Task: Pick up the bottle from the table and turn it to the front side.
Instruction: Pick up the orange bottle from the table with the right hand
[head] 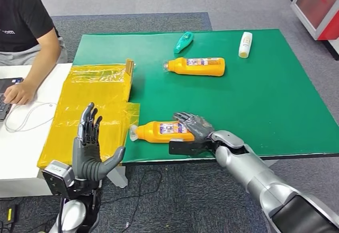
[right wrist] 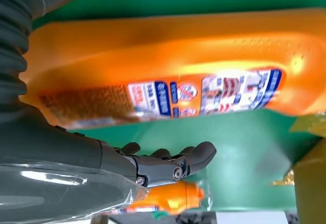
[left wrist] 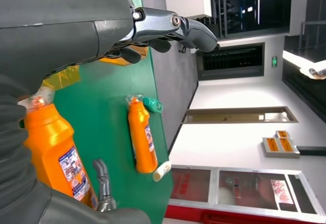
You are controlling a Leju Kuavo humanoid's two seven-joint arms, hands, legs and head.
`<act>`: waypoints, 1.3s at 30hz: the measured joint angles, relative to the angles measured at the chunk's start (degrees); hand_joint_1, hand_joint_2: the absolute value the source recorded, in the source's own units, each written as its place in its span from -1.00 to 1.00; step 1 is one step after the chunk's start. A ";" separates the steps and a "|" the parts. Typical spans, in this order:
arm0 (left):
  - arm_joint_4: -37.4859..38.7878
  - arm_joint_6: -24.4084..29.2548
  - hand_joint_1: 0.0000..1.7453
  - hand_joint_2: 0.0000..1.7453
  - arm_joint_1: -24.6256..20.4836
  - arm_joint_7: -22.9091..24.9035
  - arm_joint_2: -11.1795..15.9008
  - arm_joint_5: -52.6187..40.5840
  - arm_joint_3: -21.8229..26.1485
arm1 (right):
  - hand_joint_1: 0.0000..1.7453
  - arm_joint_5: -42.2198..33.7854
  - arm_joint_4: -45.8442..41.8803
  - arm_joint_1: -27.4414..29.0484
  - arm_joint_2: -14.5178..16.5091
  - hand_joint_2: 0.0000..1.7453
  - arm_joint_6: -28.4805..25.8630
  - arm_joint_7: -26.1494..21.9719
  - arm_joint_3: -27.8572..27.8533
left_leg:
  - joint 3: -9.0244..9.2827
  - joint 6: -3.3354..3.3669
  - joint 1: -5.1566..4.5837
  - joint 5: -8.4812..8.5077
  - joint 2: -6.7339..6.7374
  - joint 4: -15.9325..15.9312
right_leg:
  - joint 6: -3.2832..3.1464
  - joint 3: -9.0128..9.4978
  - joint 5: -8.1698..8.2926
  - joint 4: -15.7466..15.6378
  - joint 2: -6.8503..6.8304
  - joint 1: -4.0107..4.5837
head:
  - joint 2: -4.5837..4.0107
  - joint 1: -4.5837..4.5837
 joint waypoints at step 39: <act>2.55 1.60 -1.00 1.00 -1.52 0.04 -0.96 -2.03 0.16 | 1.00 0.63 12.55 -6.87 7.38 1.00 2.12 6.01 3.47 | 0.00 -0.04 0.00 0.08 0.00 0.00 | -0.03 -0.01 0.06 0.02 0.01 0.01 | 0.00 -0.01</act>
